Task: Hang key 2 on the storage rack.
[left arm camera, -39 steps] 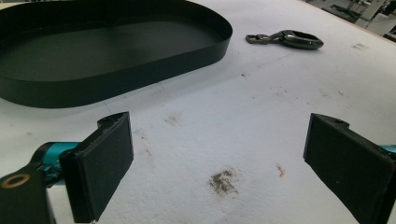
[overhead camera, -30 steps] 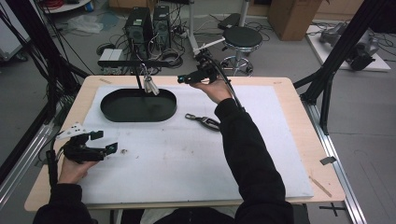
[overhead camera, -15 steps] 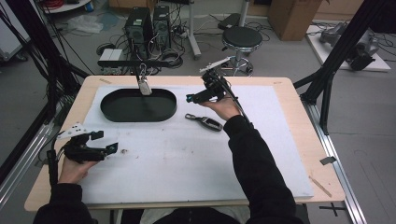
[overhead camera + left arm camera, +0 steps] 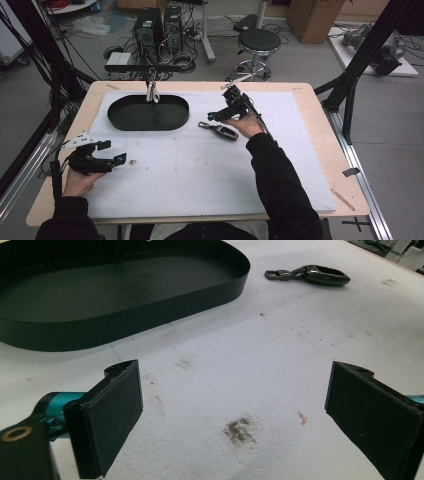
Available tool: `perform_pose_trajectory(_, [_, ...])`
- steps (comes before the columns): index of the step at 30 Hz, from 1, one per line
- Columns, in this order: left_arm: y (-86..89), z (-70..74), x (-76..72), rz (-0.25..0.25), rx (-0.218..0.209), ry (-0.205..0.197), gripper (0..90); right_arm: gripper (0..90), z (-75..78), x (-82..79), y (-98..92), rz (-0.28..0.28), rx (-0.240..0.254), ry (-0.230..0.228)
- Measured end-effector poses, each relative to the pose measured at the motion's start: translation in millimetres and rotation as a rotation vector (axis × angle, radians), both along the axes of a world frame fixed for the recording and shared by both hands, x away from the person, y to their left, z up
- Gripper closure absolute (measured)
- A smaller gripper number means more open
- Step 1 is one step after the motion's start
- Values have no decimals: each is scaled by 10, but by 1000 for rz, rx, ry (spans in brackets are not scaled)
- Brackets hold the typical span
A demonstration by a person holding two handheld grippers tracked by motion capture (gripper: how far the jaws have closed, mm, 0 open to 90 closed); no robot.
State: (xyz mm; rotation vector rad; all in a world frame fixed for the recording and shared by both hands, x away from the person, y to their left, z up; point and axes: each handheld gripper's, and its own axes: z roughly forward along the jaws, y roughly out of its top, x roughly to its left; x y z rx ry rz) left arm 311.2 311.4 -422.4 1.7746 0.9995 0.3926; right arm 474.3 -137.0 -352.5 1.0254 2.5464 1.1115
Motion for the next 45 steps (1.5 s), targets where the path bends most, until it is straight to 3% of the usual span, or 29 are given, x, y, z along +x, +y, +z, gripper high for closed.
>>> perform_pose_trajectory(22, [3, -3, 5, -2, 1, 1, 88, 8, -528, 131, 148, 16, -137, 86])
perform_pose_trajectory(25, [4, -3, 6, -2, 0, 0, 88, 42, -584, 163, 162, 25, -119, 108])
perform_pose_trajectory(28, [4, -2, 4, -1, 1, -1, 88, 57, -625, 197, 175, 29, -118, 102])
perform_pose_trajectory(41, [6, -5, 9, 3, 2, -5, 90, 429, -711, 203, 260, 99, -161, 94])
perform_pose_trajectory(45, [8, -5, 9, 4, 3, -5, 90, 497, -741, 198, 284, 94, -202, 79])
